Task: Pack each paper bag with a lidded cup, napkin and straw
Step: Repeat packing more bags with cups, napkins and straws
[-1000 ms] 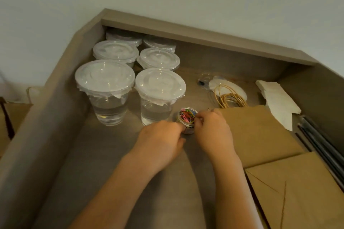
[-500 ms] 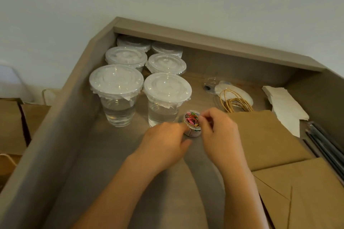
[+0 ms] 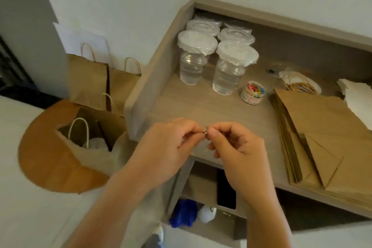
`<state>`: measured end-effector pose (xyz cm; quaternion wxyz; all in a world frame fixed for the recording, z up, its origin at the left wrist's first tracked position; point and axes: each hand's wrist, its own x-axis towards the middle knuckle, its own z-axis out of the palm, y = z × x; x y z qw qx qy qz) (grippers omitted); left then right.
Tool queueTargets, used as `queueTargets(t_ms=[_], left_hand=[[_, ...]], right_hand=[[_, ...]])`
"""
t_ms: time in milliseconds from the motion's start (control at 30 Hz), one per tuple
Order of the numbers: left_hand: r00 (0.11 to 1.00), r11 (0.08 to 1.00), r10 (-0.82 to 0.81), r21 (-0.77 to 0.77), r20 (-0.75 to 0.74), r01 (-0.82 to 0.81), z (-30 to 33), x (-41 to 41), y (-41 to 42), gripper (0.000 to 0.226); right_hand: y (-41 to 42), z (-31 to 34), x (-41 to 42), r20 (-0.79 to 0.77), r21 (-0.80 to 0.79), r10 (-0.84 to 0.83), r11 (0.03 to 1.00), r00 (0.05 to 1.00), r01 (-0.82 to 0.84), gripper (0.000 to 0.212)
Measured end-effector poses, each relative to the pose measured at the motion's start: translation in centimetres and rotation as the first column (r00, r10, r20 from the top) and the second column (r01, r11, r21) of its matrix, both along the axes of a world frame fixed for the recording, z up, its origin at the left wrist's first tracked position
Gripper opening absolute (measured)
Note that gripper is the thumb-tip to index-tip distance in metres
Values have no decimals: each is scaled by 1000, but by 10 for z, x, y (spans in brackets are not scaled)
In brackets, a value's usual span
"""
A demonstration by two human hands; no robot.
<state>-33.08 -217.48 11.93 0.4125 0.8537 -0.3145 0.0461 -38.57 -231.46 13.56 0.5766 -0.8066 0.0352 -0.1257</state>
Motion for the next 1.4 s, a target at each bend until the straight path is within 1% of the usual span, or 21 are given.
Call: queueTargets(t_ms=[67,167,200,267,333,367,433,467,533,600,667,767,833,933,1000,1067,1133,1233,1333,1367,1400], left_hand=[[1000,999,28,38,-1,-28,2,-14,31,13],[994,996,77,41,-83,-74,1,-27,74,26],[990,994,98,48,-106,-93,1,-29,87,23],[976,986,148,101,-158,-133,-1,-26,109,8],[956,971,198,177,-216,-161,-8,-18,134,15],[946,963,222,203,-236,-176,-13,-13,147,18],[945,962,253,159,-206,-223,-26,2,174,13],[941,958,278,124,-195,-258,-34,11,188,10],[918,950,313,96,-245,-298,-48,33,215,6],[908,961,272,53,-317,-270,-60,57,236,4],[908,979,190,-2,-372,-205,-67,79,254,11],[913,985,138,-44,-385,-167,-79,107,275,19],[888,983,129,-64,-442,-175,-88,122,285,21],[796,967,53,-168,-603,-192,-100,142,292,18],[740,959,-4,-212,-672,-188,-104,153,294,18],[693,955,-57,-243,-718,-173,-106,163,294,19],[649,960,-97,-242,-755,-139,-108,171,292,20],[576,977,-101,-189,-811,-95,-112,181,291,19],[494,984,-133,-175,-859,-41,-115,187,291,16],[490,987,-132,-162,-861,-19,-116,188,291,14],[511,991,-118,-134,-852,6,-117,188,290,13]], right_hand=[[25,-2,-6,-28,50,86,995,996,-84,14],[63,-4,-6,-74,51,169,985,983,-166,16],[76,-6,-4,-82,32,193,981,978,-191,16],[101,-13,3,-101,-22,232,972,967,-235,16],[128,-24,15,-102,-74,257,961,961,-265,16],[142,-31,22,-93,-93,256,960,962,-264,16],[172,-49,36,-57,-126,204,970,977,-209,22],[187,-59,43,-9,-175,157,972,988,-156,28],[216,-78,60,116,-298,113,952,987,-74,31],[243,-96,79,141,-358,147,930,979,-88,29],[263,-110,99,142,-382,168,919,976,-102,25],[285,-120,123,147,-377,142,923,979,-78,25],[297,-124,133,95,-307,97,950,991,-64,25],[309,-131,144,-34,-144,15,989,999,-20,27],[314,-134,150,-69,-101,-43,994,997,36,27],[315,-137,156,-72,-119,-85,990,994,76,25],[312,-139,161,-81,-166,-91,983,992,77,24],[302,-144,165,-102,-297,-50,955,994,17,22],[294,-146,167,-153,-350,9,934,988,-62,22],[293,-145,167,-165,-357,21,931,986,-79,22],[292,-144,167,-178,-364,21,927,984,-86,21]])
